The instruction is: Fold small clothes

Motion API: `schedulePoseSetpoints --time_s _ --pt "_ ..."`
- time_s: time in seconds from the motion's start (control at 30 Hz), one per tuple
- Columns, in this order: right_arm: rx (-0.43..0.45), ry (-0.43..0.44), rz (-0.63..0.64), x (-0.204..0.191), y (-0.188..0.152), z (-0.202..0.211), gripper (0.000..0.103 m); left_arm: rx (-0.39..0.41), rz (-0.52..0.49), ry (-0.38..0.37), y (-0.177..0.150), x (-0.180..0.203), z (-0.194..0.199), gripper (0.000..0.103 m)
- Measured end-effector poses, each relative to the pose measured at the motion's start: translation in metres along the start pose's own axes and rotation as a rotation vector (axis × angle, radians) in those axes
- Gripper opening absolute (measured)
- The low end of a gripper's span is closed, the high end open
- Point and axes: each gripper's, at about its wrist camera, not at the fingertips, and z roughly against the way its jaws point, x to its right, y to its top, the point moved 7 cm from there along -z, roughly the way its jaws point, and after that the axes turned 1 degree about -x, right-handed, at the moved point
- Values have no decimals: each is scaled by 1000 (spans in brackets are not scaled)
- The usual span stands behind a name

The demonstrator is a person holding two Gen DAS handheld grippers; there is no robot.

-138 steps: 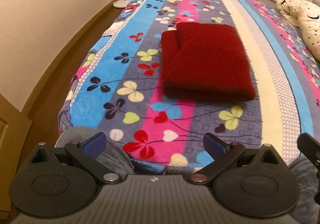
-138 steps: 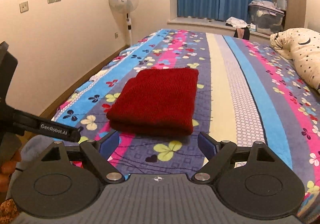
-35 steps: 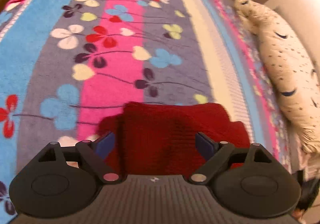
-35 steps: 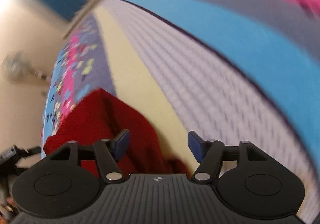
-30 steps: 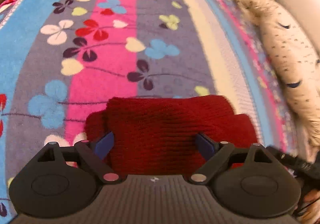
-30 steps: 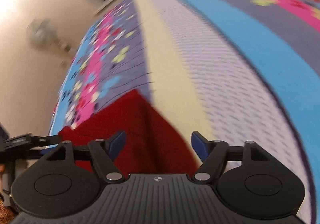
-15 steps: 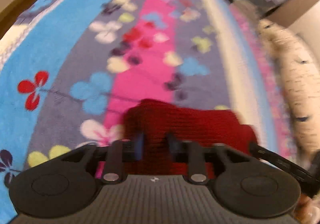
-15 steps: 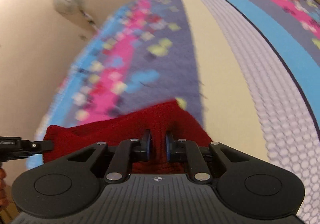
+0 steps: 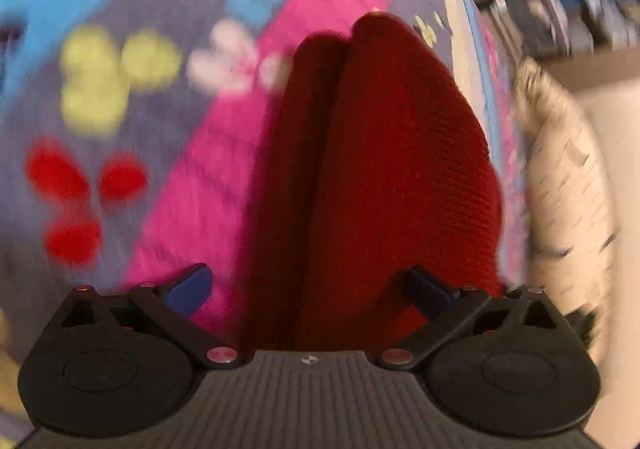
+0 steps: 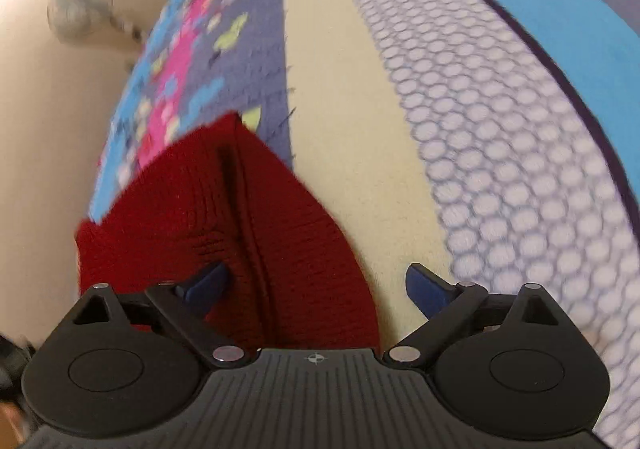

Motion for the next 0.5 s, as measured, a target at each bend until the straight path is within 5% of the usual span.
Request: schedulePoseSetpoints --time_s 0.03,0.07,0.1,0.2,0.33,0.5 --pt "11 2 -14 -1 -6 2 86 -11 26 -55 -2 1 1 98" --pt "4 30 -38 -4 -13 4 70 -27 37 -88 -3 5 1 90" --pt "-19 60 -80 -5 -21 4 58 -21 15 -51 -1 6 2 85" --pt "39 33 -117 -11 -37 13 53 -48 -58 -5 19 11 0 69" --pt "84 -6 -192 -22 -63 21 52 -53 -139 72 54 18 0 68" --pt "159 -121 -119 -25 -56 43 66 86 -173 125 72 31 33 73"
